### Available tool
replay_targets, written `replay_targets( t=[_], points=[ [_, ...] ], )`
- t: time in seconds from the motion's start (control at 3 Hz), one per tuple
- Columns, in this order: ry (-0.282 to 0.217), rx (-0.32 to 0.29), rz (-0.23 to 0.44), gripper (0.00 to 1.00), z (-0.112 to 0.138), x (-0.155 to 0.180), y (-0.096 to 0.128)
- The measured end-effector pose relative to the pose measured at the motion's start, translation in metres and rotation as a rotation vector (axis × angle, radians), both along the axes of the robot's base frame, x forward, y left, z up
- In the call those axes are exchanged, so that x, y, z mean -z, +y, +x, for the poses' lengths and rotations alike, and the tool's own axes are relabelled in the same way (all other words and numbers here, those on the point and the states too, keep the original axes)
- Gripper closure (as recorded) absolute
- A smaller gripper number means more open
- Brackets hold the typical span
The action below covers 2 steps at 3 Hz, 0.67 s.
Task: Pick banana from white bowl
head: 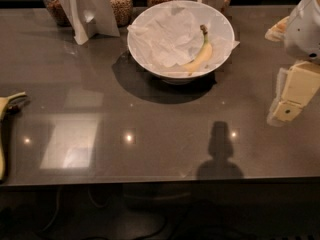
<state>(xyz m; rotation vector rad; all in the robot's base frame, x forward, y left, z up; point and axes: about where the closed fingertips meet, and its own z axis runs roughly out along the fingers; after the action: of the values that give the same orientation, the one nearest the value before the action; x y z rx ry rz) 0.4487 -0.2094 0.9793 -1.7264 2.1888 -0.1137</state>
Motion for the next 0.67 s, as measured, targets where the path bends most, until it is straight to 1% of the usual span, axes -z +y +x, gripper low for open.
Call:
replay_targets(
  t=[0.33, 0.67],
  points=[
    [-0.054, -0.064, 0.015, 0.0, 0.031, -0.004, 0.018],
    [-0.113, -0.119, 0.056, 0.0, 0.071, -0.008, 0.031]
  ],
)
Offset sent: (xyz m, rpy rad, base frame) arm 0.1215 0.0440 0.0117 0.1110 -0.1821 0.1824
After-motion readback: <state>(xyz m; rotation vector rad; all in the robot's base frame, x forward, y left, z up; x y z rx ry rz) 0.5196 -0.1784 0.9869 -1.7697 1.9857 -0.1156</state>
